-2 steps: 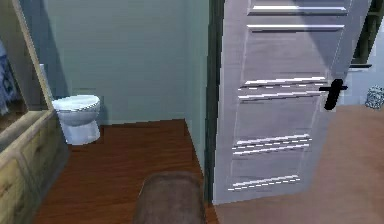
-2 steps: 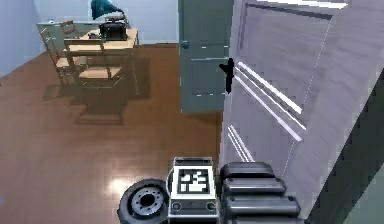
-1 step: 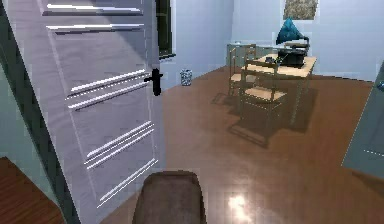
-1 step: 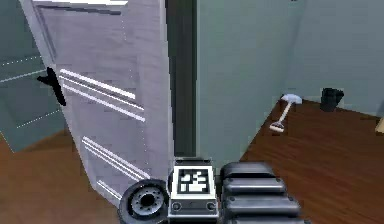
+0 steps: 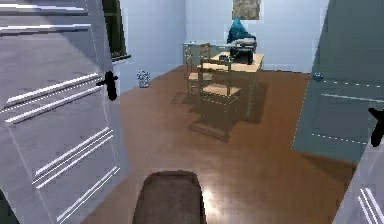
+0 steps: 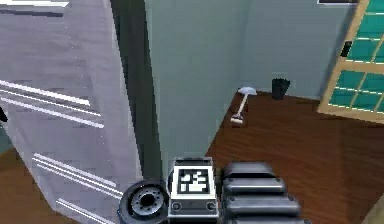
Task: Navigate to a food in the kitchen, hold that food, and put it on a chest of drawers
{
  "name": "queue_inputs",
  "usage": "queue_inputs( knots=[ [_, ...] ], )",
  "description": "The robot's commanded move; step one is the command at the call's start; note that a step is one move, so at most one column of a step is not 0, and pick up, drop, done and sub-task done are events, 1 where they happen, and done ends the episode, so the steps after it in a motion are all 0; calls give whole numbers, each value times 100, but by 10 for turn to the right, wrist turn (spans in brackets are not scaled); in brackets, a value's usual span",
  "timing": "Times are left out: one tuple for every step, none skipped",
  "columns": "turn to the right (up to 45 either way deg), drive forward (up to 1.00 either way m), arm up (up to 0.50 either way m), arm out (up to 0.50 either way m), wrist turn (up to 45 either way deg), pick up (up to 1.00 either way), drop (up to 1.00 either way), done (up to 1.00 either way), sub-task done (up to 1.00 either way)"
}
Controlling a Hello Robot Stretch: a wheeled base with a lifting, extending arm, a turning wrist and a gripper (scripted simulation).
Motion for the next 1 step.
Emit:
queue_inputs(
  knots=[
    [0, 85, 0, 0, 0, 0, 0, 0, 0]
  ],
)
